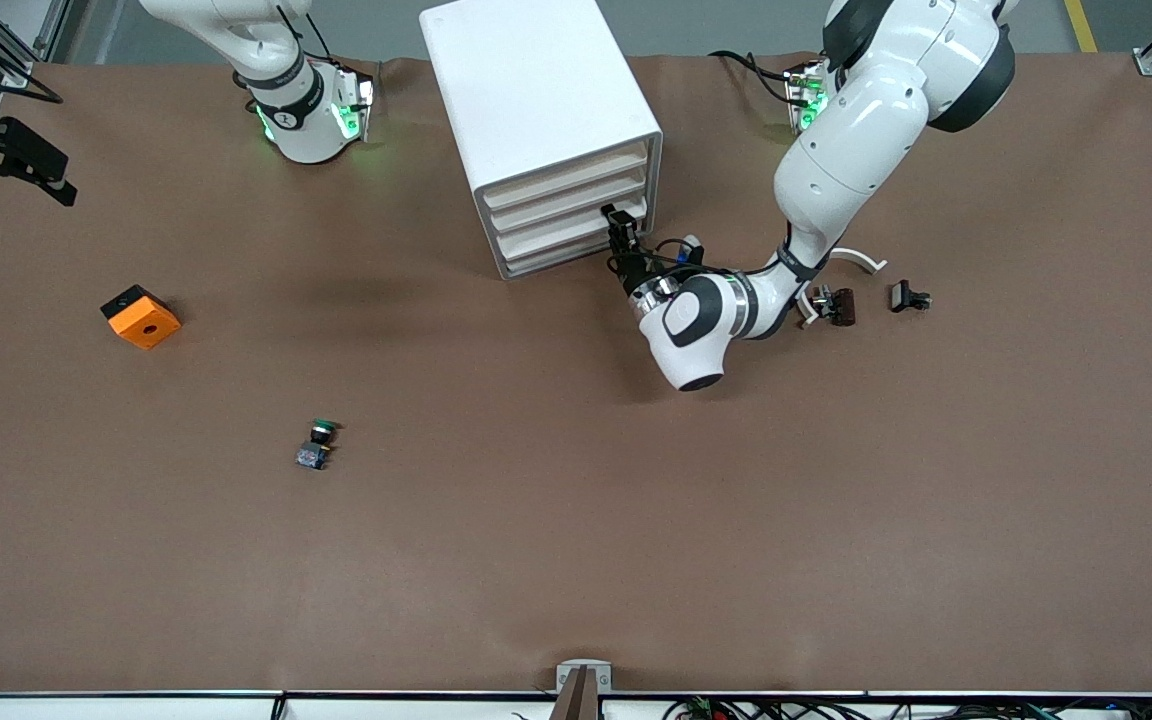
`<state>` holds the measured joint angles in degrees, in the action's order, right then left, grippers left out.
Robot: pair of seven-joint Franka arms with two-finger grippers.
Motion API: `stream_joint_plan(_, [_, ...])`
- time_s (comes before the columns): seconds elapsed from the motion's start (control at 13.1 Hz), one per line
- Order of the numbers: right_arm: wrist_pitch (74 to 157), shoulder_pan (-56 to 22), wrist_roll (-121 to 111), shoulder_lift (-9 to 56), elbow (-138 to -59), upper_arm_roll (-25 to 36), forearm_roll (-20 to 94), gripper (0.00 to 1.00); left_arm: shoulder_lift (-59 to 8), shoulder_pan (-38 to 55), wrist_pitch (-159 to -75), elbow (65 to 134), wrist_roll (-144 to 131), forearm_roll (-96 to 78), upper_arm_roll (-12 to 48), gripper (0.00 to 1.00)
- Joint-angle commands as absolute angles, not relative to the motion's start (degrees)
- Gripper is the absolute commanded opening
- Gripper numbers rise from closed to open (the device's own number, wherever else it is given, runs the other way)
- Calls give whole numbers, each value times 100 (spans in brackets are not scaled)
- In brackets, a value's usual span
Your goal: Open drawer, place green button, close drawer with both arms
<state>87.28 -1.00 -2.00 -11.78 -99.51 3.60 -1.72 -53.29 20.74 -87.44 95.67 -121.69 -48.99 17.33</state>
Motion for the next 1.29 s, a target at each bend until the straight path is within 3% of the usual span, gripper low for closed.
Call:
stream_joint_plan(0.0, [8745, -53, -194, -338, -9669, 360, -307, 100, -5326, 2048, -8684, 9405, -12234, -5159, 1583, 9])
stream_joint_plan(0.08, [8676, -35, -237, 66, -9468, 395, -264, 100, -5317, 2048, -8692, 9369, -12234, -5220, 1539, 9])
stream_joint_plan(0.3, [8745, 105, -246, 420, -9151, 413, -273, 100, -5282, 2039, -8692, 9264, -12243, -5396, 1346, 9])
stream_joint_plan(0.53, [8824, 150, -150, 466, -9193, 404, -229, 100, -5274, 1881, -8692, 9115, -12243, -5537, 1283, 11])
stream_joint_plan(1.22, [10781, -26, 957, 536, -10563, 378, 316, 100, -5229, 1503, -8701, 8552, -12182, -5590, 1108, 13])
